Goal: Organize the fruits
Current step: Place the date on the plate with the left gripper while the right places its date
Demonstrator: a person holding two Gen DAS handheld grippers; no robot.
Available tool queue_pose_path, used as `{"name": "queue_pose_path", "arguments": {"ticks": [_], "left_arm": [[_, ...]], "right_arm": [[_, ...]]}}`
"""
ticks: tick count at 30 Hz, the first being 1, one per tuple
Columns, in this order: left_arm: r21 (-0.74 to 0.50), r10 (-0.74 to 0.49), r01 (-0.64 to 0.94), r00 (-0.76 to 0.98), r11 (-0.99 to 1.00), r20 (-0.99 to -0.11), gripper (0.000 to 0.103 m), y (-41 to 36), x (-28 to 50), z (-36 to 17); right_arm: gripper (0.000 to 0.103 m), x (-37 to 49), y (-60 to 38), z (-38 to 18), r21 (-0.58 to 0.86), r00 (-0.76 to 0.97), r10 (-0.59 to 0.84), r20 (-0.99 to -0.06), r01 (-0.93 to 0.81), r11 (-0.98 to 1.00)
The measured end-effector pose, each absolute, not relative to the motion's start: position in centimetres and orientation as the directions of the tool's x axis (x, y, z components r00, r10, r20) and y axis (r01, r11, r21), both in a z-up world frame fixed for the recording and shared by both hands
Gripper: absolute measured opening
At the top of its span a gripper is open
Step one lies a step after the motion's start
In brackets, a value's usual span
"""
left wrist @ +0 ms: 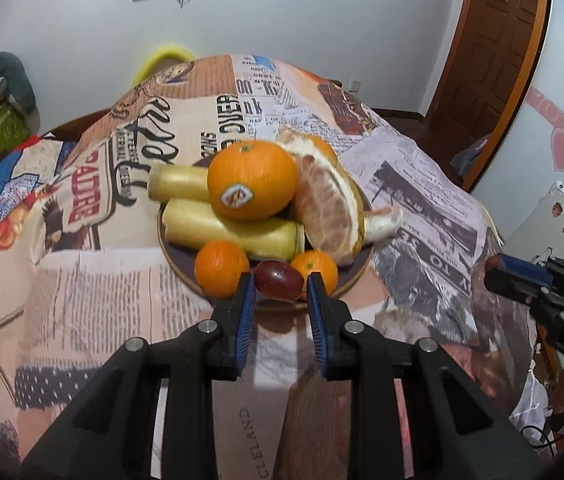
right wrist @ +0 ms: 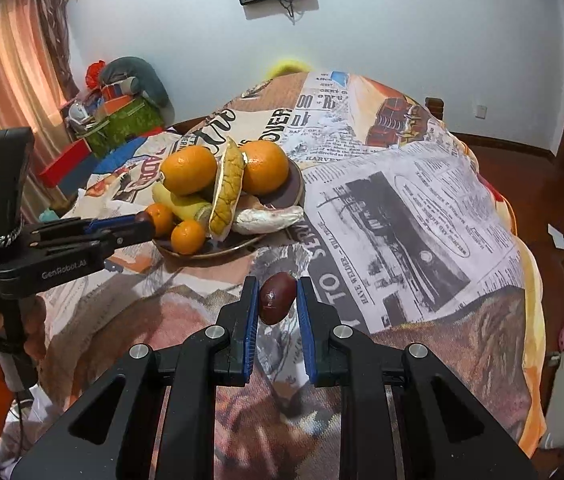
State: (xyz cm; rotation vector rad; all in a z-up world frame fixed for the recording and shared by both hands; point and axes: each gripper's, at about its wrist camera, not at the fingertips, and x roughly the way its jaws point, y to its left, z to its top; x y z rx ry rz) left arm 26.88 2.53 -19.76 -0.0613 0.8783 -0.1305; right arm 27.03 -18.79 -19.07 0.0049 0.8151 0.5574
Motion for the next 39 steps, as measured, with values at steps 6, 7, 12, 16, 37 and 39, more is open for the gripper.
{"name": "queue_pose_path", "arguments": {"ticks": [6,7,12,16,37,39], "left_arm": [[-0.112,-0.138,0.082,0.628,0.990,-0.766,0.026,2.8,28.3,-20.2],[-0.117,-0.142,0.081,0.626,0.990,-0.767,0.026,2.9,28.5,-20.2],[-0.144,-0.166,0.084,0.606,0.986,-0.778,0.027,3.1,29.3,-20.9],[-0.156,-0.182,0.096,0.599,0.983,-0.780,0.030,3.1,29.5,-21.1],[-0.188,-0.159,0.037,0.704,0.982,-0.692,0.036,7.1,28.7,-17.3],[-0.192,-0.160,0.032,0.698,0.981,-0.698,0.036,7.3,28.9,-17.7]], "right_arm": [[0.017,28.5,-17.7,-18.8,0.199,0.555,0.477,-0.681,-0.487,0.851],[0.017,28.7,-17.5,-18.8,0.200,0.556,0.480,-0.678,-0.489,0.849],[0.017,29.7,-16.6,-18.8,0.205,0.552,0.494,-0.672,-0.502,0.840],[0.017,30.6,-15.7,-19.0,0.201,0.543,0.500,-0.674,-0.517,0.832],[0.017,36.5,-12.1,-20.4,0.171,0.513,0.490,-0.705,-0.548,0.819],[0.020,37.0,-12.0,-20.9,0.182,0.497,0.489,-0.716,-0.544,0.819]]}}
